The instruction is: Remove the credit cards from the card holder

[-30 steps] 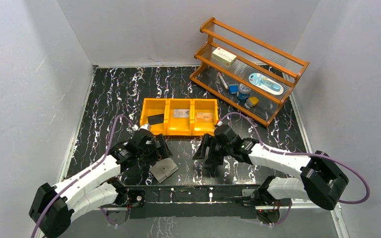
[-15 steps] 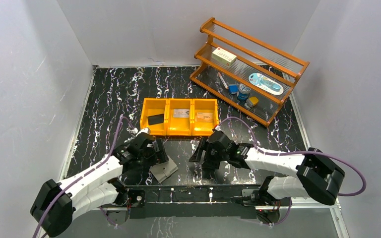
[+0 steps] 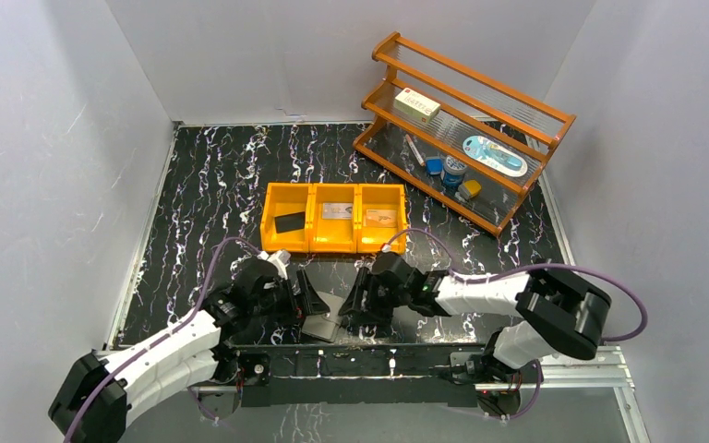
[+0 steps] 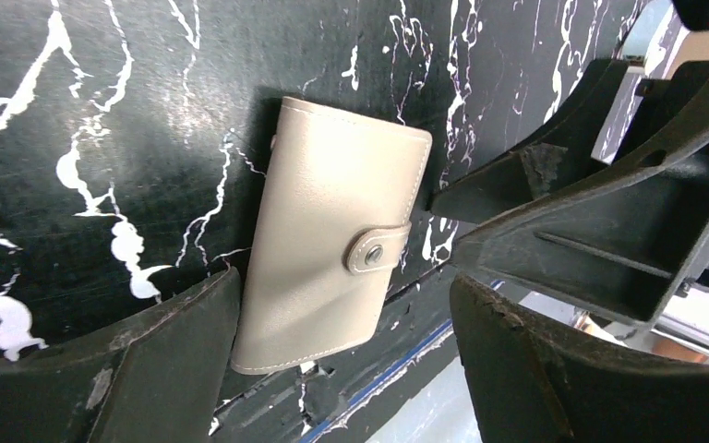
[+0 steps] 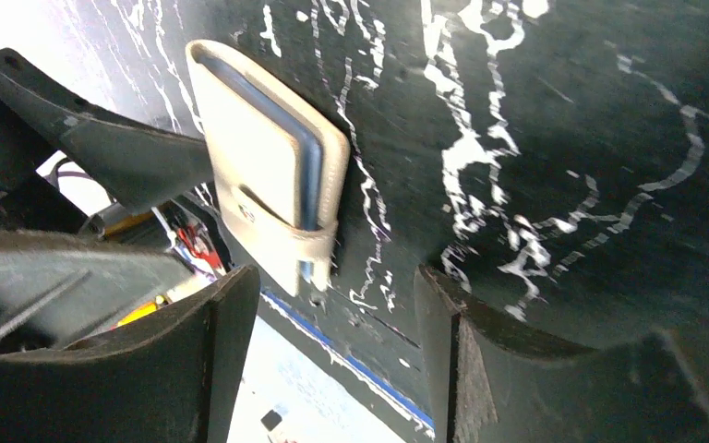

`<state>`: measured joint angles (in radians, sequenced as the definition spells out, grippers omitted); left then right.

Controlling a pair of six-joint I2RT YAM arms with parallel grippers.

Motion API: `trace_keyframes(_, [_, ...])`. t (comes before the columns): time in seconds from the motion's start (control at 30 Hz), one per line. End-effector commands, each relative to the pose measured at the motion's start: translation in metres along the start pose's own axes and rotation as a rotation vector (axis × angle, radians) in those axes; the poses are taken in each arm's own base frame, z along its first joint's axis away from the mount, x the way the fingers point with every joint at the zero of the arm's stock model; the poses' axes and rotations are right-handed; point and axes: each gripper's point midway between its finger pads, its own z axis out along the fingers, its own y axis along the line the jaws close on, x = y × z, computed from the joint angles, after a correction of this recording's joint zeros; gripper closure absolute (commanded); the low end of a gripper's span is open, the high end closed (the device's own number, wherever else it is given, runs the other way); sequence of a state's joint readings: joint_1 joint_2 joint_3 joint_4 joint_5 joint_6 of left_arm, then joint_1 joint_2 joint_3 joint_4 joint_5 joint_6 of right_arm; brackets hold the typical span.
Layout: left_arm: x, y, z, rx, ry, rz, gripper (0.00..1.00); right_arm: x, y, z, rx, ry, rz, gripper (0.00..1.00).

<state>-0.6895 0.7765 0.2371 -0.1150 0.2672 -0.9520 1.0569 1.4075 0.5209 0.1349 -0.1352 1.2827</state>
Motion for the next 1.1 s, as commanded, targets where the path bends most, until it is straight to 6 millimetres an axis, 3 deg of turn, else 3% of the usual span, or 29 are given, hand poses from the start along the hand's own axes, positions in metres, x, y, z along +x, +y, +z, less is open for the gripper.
trace_keyframes(0.0, [0.013, -0.012, -0.002, 0.034, 0.092, 0.014, 0.20, -0.009, 0.014, 0.011, 0.060, -0.065, -0.046, 0.31])
trace_keyframes(0.13, [0.012, -0.013, -0.002, 0.037, 0.087, 0.014, 0.29, -0.015, 0.017, 0.015, 0.134, -0.104, -0.102, 0.36])
trace_keyframes(0.27, [0.015, -0.010, -0.003, 0.040, 0.076, -0.004, 0.44, -0.019, 0.022, 0.017, 0.216, -0.150, -0.169, 0.44])
trace_keyframes(0.43, [0.020, 0.010, -0.004, -0.022, 0.064, -0.015, 0.55, -0.019, 0.017, 0.013, 0.362, -0.205, -0.247, 0.42])
trace_keyframes(0.63, [0.022, 0.023, -0.001, -0.080, 0.079, 0.007, 0.59, -0.032, 0.019, -0.010, 0.531, -0.317, -0.323, 0.37])
trace_keyframes(0.77, [0.024, 0.033, 0.000, -0.121, 0.086, 0.017, 0.60, -0.013, 0.055, 0.013, 0.446, -0.237, -0.400, 0.46])
trace_keyframes(0.87, [0.027, 0.044, 0.001, -0.179, 0.101, 0.007, 0.63, -0.005, 0.060, 0.033, 0.460, -0.203, -0.429, 0.49])
trace_keyframes(1.07, [0.029, 0.049, 0.001, -0.194, 0.102, 0.002, 0.65, -0.001, 0.053, 0.042, 0.475, -0.180, -0.440, 0.54])
